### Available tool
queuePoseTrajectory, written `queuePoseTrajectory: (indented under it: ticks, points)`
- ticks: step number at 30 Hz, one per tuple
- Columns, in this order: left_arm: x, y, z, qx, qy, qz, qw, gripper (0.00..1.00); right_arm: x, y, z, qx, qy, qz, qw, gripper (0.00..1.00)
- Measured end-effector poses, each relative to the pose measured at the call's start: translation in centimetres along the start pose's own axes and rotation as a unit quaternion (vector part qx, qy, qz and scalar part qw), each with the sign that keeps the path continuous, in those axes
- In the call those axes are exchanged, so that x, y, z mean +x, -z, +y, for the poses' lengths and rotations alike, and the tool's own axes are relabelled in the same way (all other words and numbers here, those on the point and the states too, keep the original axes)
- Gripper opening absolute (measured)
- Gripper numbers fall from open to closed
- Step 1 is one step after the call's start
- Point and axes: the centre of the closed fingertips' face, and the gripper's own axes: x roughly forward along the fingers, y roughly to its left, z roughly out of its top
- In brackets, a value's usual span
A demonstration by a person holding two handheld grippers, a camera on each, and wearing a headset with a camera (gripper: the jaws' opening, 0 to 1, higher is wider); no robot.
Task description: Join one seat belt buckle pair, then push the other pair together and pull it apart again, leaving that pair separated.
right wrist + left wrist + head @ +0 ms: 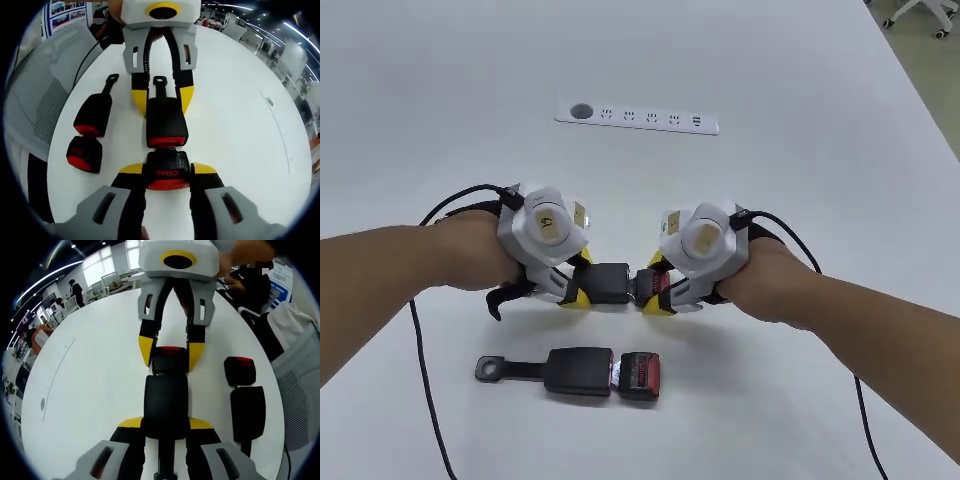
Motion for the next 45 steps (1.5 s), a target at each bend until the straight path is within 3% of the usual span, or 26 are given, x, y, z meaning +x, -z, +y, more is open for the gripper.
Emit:
queuePoseTrajectory:
  ticks: [12,17,22,35,38,45]
  points:
    - [0.3,0.3,0.2,-0.001,0.004,-0.002,1.0000,0.31,-0.9,1.7,-0.2,0.003,-0.001,-0.001,1.0000,0.32]
    - [0.4,0.4,0.3,-0.003,0.003,-0.001,1.0000,0.31,-1.1,1.3,0.1,0.008,-0.001,-0.006,1.0000,0.32]
    - [0.5,0.3,0.1,-0.007,0.002,-0.001,1.0000,0.31,-1.5,2.5,-0.1,0.030,-0.008,-0.011,0.9995,0.33]
    - [0.2,-0.2,-0.2,-0.006,0.004,0.000,1.0000,0.31,-3.4,6.1,-0.3,0.021,0.001,0.008,0.9997,0.33]
    - [0.2,-0.2,-0.2,-0.006,0.005,0.003,1.0000,0.31,-4.7,6.9,0.1,0.022,0.002,0.016,0.9996,0.33]
    - [0.2,-0.1,-0.1,-0.011,0.002,0.001,0.9999,0.31,-6.2,10.2,-0.4,0.038,0.009,0.035,0.9986,0.34]
